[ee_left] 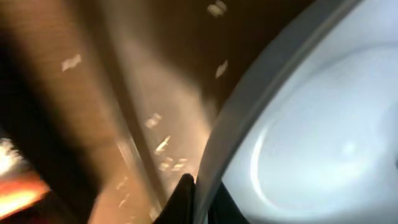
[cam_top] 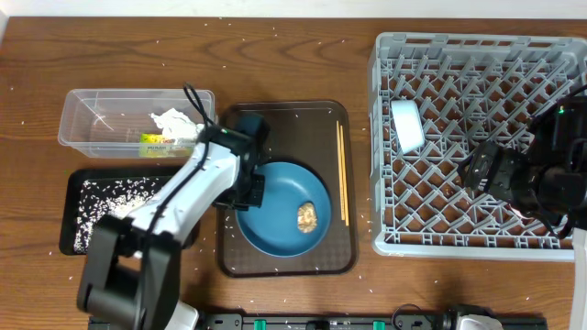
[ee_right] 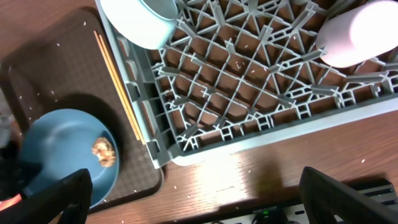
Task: Sort waste into correct bins and load items into the dishwasher rack
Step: 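Tip the blue plate over the black tray to dump the food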
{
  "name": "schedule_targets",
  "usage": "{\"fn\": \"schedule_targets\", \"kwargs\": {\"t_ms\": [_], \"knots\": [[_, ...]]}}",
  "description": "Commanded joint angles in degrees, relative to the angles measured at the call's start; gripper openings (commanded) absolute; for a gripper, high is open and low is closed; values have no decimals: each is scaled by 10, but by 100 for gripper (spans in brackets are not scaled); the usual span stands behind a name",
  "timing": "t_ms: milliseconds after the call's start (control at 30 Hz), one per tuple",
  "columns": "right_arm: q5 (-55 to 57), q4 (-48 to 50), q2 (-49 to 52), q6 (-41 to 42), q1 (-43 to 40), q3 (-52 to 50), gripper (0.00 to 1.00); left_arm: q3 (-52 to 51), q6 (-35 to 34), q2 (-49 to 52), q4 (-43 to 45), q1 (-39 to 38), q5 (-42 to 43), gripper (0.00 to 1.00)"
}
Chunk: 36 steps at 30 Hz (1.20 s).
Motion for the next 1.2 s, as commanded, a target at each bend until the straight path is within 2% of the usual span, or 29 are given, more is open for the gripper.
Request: {"fn": "schedule_targets", "kwargs": {"t_ms": [0,167,300,433,600,800,900,1067,1167], "knots": [[3,0,0,-11,-3,1,99,59,-10,-58,-50,17,-95,6],[3,-1,0,-11,-3,1,99,92,-16,-153,-97,62,-139,6],[3,-1,0,-11,-3,1,99,92,-30,-216,-119,135,-143,6],[3,0,0,-11,-3,1,99,91,-63,-257,-131,238,-226,7],[3,0,0,-11,-3,1,99,91,-106,-259,-117,329,-310,6],[3,0,0,-11,-3,1,99,91,-143,-252,-152,349,-439,6],[3,0,0,-11,-3,1,99,90,-160,-252,-165,349,-470,6],[3,4,0,-11,-3,1,99,89,-158,-218,-158,345,-529,6],[4,9,0,-24,-3,1,99,89,-118,-162,-172,341,-529,6]]}}
